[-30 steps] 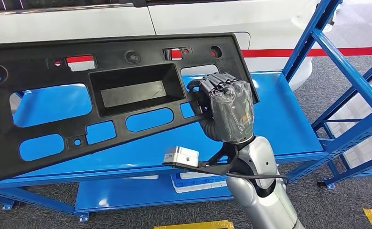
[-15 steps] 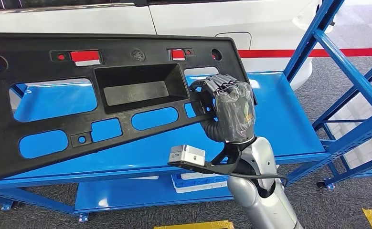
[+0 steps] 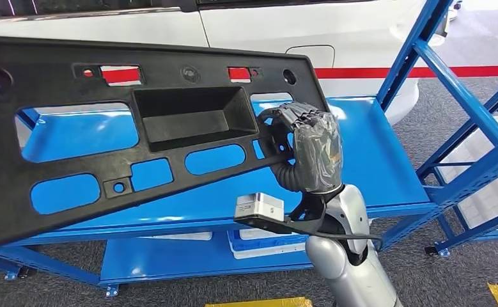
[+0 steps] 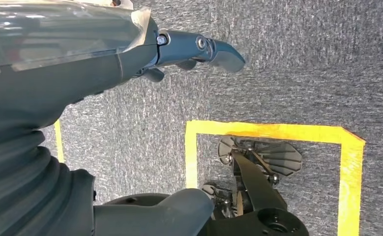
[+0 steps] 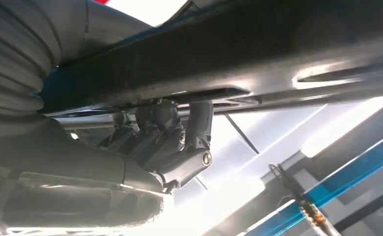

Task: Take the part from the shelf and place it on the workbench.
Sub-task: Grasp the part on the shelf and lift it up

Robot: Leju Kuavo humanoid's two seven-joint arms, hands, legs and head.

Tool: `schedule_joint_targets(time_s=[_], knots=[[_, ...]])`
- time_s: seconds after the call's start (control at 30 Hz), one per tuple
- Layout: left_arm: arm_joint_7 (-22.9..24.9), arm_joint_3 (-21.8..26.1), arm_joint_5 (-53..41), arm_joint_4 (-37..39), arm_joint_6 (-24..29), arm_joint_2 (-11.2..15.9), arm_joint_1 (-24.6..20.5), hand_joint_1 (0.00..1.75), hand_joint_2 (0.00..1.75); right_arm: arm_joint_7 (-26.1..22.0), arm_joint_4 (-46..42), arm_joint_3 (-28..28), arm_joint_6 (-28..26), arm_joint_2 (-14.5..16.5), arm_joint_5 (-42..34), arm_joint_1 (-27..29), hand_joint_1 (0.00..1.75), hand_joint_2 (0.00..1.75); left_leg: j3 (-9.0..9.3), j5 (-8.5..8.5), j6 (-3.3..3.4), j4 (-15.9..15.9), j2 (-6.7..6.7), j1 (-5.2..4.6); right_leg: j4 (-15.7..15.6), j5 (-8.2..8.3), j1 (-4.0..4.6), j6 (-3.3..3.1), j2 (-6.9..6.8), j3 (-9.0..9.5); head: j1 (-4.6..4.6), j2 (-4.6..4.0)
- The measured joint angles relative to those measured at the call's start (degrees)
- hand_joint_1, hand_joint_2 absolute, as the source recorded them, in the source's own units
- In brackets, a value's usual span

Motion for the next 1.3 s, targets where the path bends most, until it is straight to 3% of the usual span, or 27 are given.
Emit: schedule_joint_targets(time_s=[0.07,0.1,0.2,0.23,0.27,0.3,0.4,0.47,0.53,0.6,0.67,0.73,0.77,0.8,0.87,0.93,1.0,1.07,1.13,1.2,1.23,1.27,1.3], knots=[[0.5,0.4,0.6,0.0,0.5,0.0,0.0,0.00,1.75,0.1,0.0,0.0,0.4,0.9,-0.7,-0.1,1.75,1.75,-0.61,-0.65,-0.66,0.8,-0.02,0.26,-0.1,0.34,-0.53,-0.89,-0.05,-0.52,-0.13,0.00],[0.7,0.7,0.9,0.0,0.7,0.0,0.1,0.00,1.75,0.1,0.0,0.0,0.5,1.4,-0.9,-0.1,1.75,1.75,-1.22,-2.12,-1.03,2.2,0.02,0.43,-0.1,0.67,-0.77,-1.40,-0.11,-0.78,-0.17,0.00],[0.9,1.4,1.2,0.0,1.1,-0.1,0.1,0.00,1.75,0.1,0.0,0.0,0.7,2.6,-1.1,-0.1,1.75,1.75,-4.67,-9.32,-2.16,12.4,0.18,0.92,-0.1,1.58,-0.71,-2.49,-0.44,-1.90,-0.34,0.00],[0.9,1.5,1.2,0.0,1.2,-0.1,0.1,0.00,1.75,0.0,0.0,0.0,0.7,2.8,-1.0,-0.1,1.75,1.75,-5.45,-10.73,-2.40,15.6,0.21,1.08,-0.1,1.83,-0.63,-2.55,-0.54,-2.29,-0.34,0.00],[0.9,1.5,1.3,0.0,1.4,-0.1,0.1,0.00,1.75,0.0,0.0,0.0,0.8,3.0,-0.9,0.0,1.75,1.75,-5.28,-11.03,-2.56,16.9,0.23,1.23,-0.1,2.08,-0.59,-2.53,-0.62,-2.64,-0.34,0.01],[0.9,1.7,1.3,0.0,1.7,-0.1,0.1,0.00,1.75,-0.1,0.0,0.0,0.8,3.2,-0.8,0.0,1.75,1.75,-3.99,-10.29,-2.63,15.9,0.26,1.38,0.0,2.29,-0.58,-2.42,-0.65,-2.90,-0.34,0.01],[0.9,2.0,1.2,0.0,3.0,-0.1,0.0,0.00,1.75,-0.4,0.1,-0.1,1.0,4.2,-0.5,0.1,1.75,1.75,4.19,-6.58,-2.45,4.0,0.19,1.59,0.1,2.79,-0.56,-1.85,-0.63,-3.30,-0.33,0.00],[0.8,2.4,1.1,0.0,3.5,-0.1,-0.1,0.00,1.75,-0.6,0.1,-0.3,1.0,4.8,-0.3,0.0,1.75,1.75,6.68,-6.03,-2.03,-0.3,0.03,1.29,0.1,3.25,-0.42,-1.13,-0.64,-3.49,-0.33,0.00],[0.5,2.8,1.0,0.0,3.7,-0.1,0.0,0.00,1.75,-0.7,0.0,-0.7,1.0,5.1,-0.3,0.1,1.75,1.75,6.39,-5.59,-1.33,-0.6,0.04,1.05,0.0,3.72,-0.28,-0.25,-0.63,-3.70,-0.30,0.00],[0.2,2.8,0.5,0.0,3.7,-0.1,0.0,0.00,1.75,-0.9,0.0,-1.4,0.6,5.1,-0.4,0.4,1.75,1.75,5.83,-4.68,-0.24,-1.0,0.33,1.11,1.2,2.54,-0.16,-0.03,-0.63,-4.66,-0.20,0.01],[0.0,2.8,-0.6,0.0,3.6,-0.1,-0.1,0.00,1.75,-1.3,-0.3,-2.5,-0.6,4.9,-0.5,1.2,1.75,1.75,4.80,-3.68,0.72,-1.3,0.56,1.04,6.8,-1.49,-0.12,-0.78,-0.65,-7.06,-0.04,0.02],[-0.1,2.8,-1.6,0.0,3.6,-0.1,-0.1,0.00,1.75,-1.6,-0.7,-3.8,-2.1,4.6,-0.8,2.4,1.75,1.75,3.54,-2.84,1.09,-1.2,0.59,0.76,14.6,-5.31,-0.09,-1.19,-0.65,-9.48,0.10,0.01],[-0.1,2.8,-2.0,0.0,3.5,-0.1,-0.1,0.00,1.75,-1.8,-0.8,-4.4,-2.7,4.4,-1.1,3.1,1.75,1.75,2.97,-2.42,1.15,-1.1,0.61,0.60,16.6,-5.82,-0.06,-0.95,-0.65,-9.68,0.13,0.01],[-0.1,2.8,-2.2,0.0,3.4,-0.1,-0.1,0.00,1.75,-2.0,-0.9,-5.0,-3.2,4.2,-1.4,3.7,1.75,1.75,2.45,-2.04,1.17,-1.1,0.63,0.46,16.7,-5.34,-0.02,-0.53,-0.65,-8.92,0.15,0.01],[-0.1,2.8,-2.4,0.0,3.3,-0.1,-0.1,0.00,1.75,-2.5,-1.2,-6.0,-3.6,4.1,-1.8,4.6,1.75,1.75,1.58,-1.35,1.05,-1.0,0.63,0.23,10.5,-2.83,0.09,0.11,-0.66,-4.32,0.16,0.01],[0.0,2.8,-2.5,0.0,3.2,-0.1,-0.1,0.00,1.75,-2.8,-1.5,-6.5,-3.7,4.0,-1.8,5.0,1.75,1.75,0.87,-0.79,0.69,-0.6,0.64,-0.09,2.1,-1.59,0.44,-0.20,-0.66,1.08,0.11,0.00],[0.2,2.8,-2.5,0.0,3.2,-0.1,-0.1,0.00,1.75,-3.1,-1.8,-6.7,-3.6,4.1,-1.3,5.4,1.75,1.75,0.40,-0.18,0.19,-0.3,0.67,-0.32,-1.5,-1.61,0.82,-0.75,-0.63,2.86,0.04,0.00],[0.2,2.8,-2.4,0.0,3.1,0.1,-0.1,0.00,1.75,-3.2,-1.8,-6.8,-3.5,4.1,-0.6,6.0,1.75,1.75,-0.08,-0.13,-0.38,0.1,0.54,-0.28,-1.6,-1.04,0.32,-1.23,-0.68,2.12,0.00,0.00],[0.2,2.8,-2.4,0.0,3.1,0.3,0.0,0.00,1.75,-3.4,-1.8,-6.8,-3.4,4.2,-0.3,6.5,1.75,1.75,-1.27,-3.41,-1.10,2.8,0.34,0.03,-1.7,-0.08,-0.37,-2.20,-0.85,1.44,-0.28,0.00],[0.1,2.8,-2.2,0.0,3.0,0.3,0.0,0.00,1.75,-3.6,-1.9,-6.8,-3.3,4.3,-0.2,6.9,1.75,1.75,-3.17,-8.89,-1.86,9.4,0.28,0.56,-1.5,0.83,-0.42,-2.87,-1.00,0.47,-0.55,0.00],[0.0,2.9,-2.1,0.0,3.0,0.3,-0.1,0.00,1.75,-3.6,-1.9,-6.8,-3.2,4.3,-0.2,7.0,1.75,1.75,-3.95,-10.70,-2.21,13.0,0.28,0.83,-1.4,1.20,-0.37,-2.90,-1.05,-0.12,-0.62,0.01],[0.0,2.9,-2.1,0.0,3.0,0.3,-0.1,0.00,1.75,-3.7,-1.9,-6.8,-3.2,4.3,-0.2,7.2,1.75,1.75,-4.18,-11.30,-2.53,15.5,0.29,1.13,-1.2,1.52,-0.38,-2.77,-1.09,-0.74,-0.60,0.01],[0.0,2.9,-2.2,0.0,3.0,0.4,-0.1,0.00,1.75,-3.7,-1.9,-6.8,-3.2,4.3,-0.3,7.4,1.75,1.75,-3.54,-10.71,-2.81,16.2,0.30,1.44,-0.8,1.78,-0.45,-2.63,-1.11,-1.40,-0.61,0.00]])
